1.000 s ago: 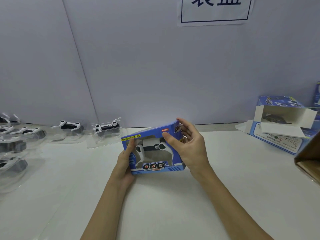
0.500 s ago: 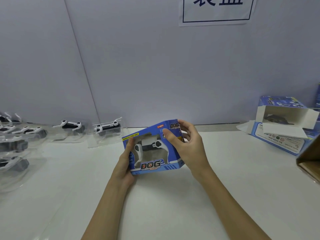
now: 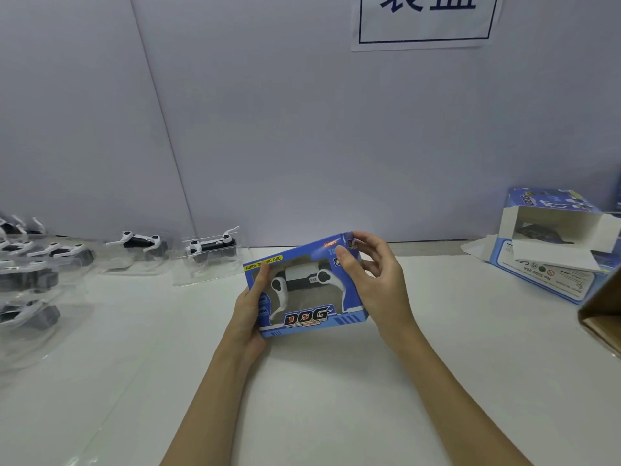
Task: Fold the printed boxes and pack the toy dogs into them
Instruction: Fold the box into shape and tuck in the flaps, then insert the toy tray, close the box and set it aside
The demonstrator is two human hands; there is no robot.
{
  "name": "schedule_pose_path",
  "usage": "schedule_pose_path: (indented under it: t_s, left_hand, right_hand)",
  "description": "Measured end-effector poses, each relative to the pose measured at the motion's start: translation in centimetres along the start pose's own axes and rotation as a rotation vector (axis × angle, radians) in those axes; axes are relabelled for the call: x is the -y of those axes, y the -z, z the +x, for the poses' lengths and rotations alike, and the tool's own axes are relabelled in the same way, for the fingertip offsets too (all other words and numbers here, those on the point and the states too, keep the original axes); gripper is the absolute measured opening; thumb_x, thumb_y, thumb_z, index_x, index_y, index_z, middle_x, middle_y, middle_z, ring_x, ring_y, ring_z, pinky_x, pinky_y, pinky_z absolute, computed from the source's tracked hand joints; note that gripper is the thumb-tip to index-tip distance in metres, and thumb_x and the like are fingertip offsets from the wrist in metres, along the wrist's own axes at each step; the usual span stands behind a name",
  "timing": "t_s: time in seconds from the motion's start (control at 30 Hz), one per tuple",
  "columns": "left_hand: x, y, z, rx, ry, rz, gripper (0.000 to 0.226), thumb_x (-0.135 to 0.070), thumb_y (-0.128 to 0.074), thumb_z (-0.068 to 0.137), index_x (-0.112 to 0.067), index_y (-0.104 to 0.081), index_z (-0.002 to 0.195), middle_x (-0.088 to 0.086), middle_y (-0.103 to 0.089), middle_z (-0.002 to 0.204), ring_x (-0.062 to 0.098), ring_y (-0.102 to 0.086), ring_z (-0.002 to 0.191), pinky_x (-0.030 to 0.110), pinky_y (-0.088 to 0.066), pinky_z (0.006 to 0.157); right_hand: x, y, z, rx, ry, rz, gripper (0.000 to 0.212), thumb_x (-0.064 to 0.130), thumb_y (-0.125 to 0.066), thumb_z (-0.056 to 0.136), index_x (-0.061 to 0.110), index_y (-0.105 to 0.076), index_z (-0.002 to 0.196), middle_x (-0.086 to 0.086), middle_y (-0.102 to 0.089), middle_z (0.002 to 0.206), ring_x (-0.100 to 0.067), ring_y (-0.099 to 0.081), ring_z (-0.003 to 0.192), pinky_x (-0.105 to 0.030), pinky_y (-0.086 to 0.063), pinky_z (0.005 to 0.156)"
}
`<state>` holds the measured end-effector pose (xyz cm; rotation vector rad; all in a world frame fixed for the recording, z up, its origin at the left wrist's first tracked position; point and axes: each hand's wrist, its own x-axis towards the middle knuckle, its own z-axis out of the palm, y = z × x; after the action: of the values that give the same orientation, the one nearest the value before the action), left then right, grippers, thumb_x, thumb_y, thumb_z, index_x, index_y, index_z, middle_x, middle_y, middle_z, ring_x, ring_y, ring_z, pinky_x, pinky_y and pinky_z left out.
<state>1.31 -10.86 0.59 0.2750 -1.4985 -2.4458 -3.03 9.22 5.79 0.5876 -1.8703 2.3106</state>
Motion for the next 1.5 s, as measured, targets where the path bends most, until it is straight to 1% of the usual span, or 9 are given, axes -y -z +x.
schedule_pose_path:
  t_s: [0.23, 0.4, 0.57, 0.77, 0.83, 0.97, 1.07, 1.3, 1.5]
  left_hand:
    - [-0.4, -0.7, -0.4, -0.017, -0.031, 0.08, 0.063, -0.061, -0.08, 0.076, -0.02, -0.074, 0.123, 0.012, -0.076, 0.118, 0.035, -0.075, 0.105, 0.045, -0.064, 0.077]
    - [-0.6, -1.1, -0.5, -0.003, -0.059, 0.154, 0.052, -0.056, -0.076, 0.082, -0.021, -0.076, 0.12, 0.009, -0.077, 0.118, 0.033, -0.074, 0.109, 0.048, -0.059, 0.096]
    - [-0.5, -0.8, -0.7, 0.046, -0.056, 0.139, 0.023, -0.043, -0.074, 0.089, -0.022, -0.08, 0.097, -0.001, -0.074, 0.09, 0.017, -0.073, 0.08, 0.03, -0.059, 0.066]
    - [-0.2, -1.4, -0.8, 0.107, -0.065, 0.178, 0.021, -0.043, -0.063, 0.099, -0.028, -0.076, 0.108, -0.002, -0.075, 0.104, 0.018, -0.073, 0.093, 0.033, -0.06, 0.079]
    - [0.0, -1.7, -0.9, 0.102, -0.076, 0.202, 0.033, -0.043, -0.062, 0.099, -0.023, -0.071, 0.123, 0.006, -0.075, 0.118, 0.025, -0.072, 0.106, 0.041, -0.058, 0.091]
    - [0.2, -1.9, -0.9, 0.091, -0.093, 0.177, 0.033, -0.046, -0.067, 0.092, -0.024, -0.074, 0.115, -0.001, -0.075, 0.105, 0.019, -0.072, 0.094, 0.032, -0.06, 0.073]
    - [0.2, -2.0, -0.7, 0.057, -0.129, 0.127, 0.026, -0.046, -0.068, 0.09, -0.027, -0.077, 0.105, -0.006, -0.07, 0.096, 0.016, -0.069, 0.09, 0.032, -0.057, 0.078]
    - [0.2, -1.2, 0.2, -0.071, -0.152, 0.023, 0.041, -0.042, -0.063, 0.099, -0.017, -0.071, 0.13, 0.006, -0.073, 0.128, 0.032, -0.065, 0.126, 0.048, -0.051, 0.108]
    - [0.8, -1.8, 0.1, -0.115, -0.213, 0.158, 0.042, -0.044, -0.071, 0.094, -0.023, -0.068, 0.131, 0.002, -0.078, 0.116, 0.019, -0.076, 0.099, 0.025, -0.059, 0.071]
  right_hand:
    - [-0.3, 1.7, 1.5, 0.027, -0.229, 0.017, 0.065, 0.051, -0.074, 0.078, 0.016, -0.057, 0.131, -0.004, -0.073, 0.121, -0.013, -0.076, 0.087, -0.024, -0.059, 0.06]
    - [-0.8, 2.8, 2.3, 0.043, -0.335, 0.028, 0.056, 0.045, -0.074, 0.088, 0.006, -0.063, 0.127, -0.006, -0.079, 0.097, -0.015, -0.073, 0.076, -0.024, -0.054, 0.061]
    - [-1.3, 3.8, 2.3, 0.032, -0.4, 0.108, 0.059, 0.052, -0.075, 0.084, 0.001, -0.072, 0.114, -0.014, -0.079, 0.098, -0.018, -0.071, 0.075, -0.027, -0.057, 0.071]
    - [-2.0, 4.1, 2.1, -0.05, -0.504, 0.177, 0.054, 0.057, -0.074, 0.086, 0.008, -0.075, 0.106, -0.013, -0.08, 0.101, -0.032, -0.078, 0.088, -0.048, -0.065, 0.081]
    - [-2.1, 4.2, 2.1, -0.063, -0.481, 0.182, 0.054, 0.058, -0.075, 0.084, 0.008, -0.075, 0.106, -0.011, -0.08, 0.099, -0.029, -0.078, 0.084, -0.043, -0.065, 0.069]
    - [-2.1, 3.9, 2.1, -0.075, -0.445, 0.211, 0.056, 0.058, -0.078, 0.076, 0.009, -0.075, 0.103, -0.009, -0.08, 0.095, -0.023, -0.078, 0.075, -0.032, -0.06, 0.055]
    - [-2.3, 3.8, 2.3, -0.031, -0.404, 0.166, 0.061, 0.063, -0.074, 0.077, 0.01, -0.075, 0.108, -0.008, -0.08, 0.098, -0.02, -0.078, 0.078, -0.029, -0.06, 0.058]
    - [-2.8, 4.6, 2.5, 0.234, -0.421, -0.11, 0.062, 0.055, -0.077, 0.081, 0.022, -0.062, 0.131, 0.0, -0.079, 0.105, -0.019, -0.078, 0.095, -0.031, -0.06, 0.073]
    - [-2.8, 4.8, 2.3, 0.153, -0.4, -0.068, 0.077, 0.051, -0.077, 0.082, 0.027, -0.045, 0.147, -0.008, -0.078, 0.107, -0.025, -0.077, 0.095, -0.04, -0.063, 0.076]
